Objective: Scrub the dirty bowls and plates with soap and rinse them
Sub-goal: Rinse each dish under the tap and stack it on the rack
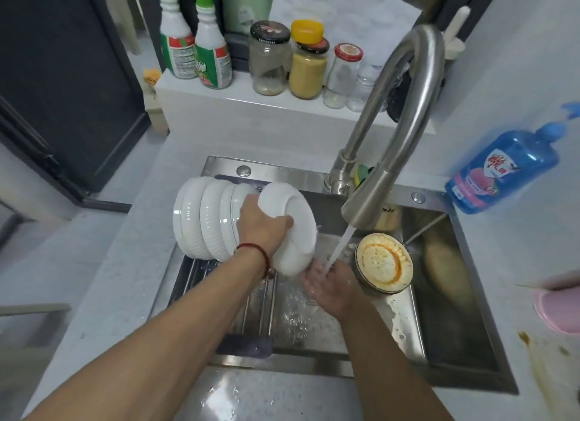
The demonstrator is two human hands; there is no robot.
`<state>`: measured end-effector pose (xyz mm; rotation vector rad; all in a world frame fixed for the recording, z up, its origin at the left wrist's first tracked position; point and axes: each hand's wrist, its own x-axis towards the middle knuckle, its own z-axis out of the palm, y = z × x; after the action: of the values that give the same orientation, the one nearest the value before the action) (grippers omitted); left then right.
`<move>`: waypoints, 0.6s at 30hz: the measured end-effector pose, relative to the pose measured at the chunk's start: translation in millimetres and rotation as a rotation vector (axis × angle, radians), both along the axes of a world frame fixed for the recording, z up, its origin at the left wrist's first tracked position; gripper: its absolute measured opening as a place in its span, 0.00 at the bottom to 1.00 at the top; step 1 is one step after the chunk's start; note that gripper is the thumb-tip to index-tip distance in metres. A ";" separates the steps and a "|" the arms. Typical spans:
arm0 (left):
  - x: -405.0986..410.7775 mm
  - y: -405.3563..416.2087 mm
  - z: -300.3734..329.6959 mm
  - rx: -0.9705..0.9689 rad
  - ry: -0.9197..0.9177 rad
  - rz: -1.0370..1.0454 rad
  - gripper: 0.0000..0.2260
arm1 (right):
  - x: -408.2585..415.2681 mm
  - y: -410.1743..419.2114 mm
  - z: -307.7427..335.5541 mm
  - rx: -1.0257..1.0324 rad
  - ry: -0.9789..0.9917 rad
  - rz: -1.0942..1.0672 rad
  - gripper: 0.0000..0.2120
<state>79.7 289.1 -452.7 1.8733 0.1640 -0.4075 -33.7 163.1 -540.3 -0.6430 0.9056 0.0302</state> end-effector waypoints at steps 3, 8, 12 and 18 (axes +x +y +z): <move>25.5 17.2 13.1 0.068 -0.096 0.048 0.23 | 2.6 5.2 7.1 -0.028 0.058 -0.023 0.14; 41.7 18.0 2.9 0.230 -0.114 0.009 0.24 | -4.4 1.3 4.9 -0.080 0.098 0.011 0.14; 41.5 6.2 -12.7 0.269 -0.089 -0.045 0.25 | -19.1 -10.9 -3.1 -0.077 0.141 0.034 0.14; 32.0 4.8 -37.5 0.405 -0.398 -0.209 0.30 | -38.0 -37.9 -22.6 -0.105 0.281 0.055 0.15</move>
<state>111.7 293.9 -490.2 2.3408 -0.2370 -0.1385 -71.7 125.2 -562.9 -0.7740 1.1656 0.1254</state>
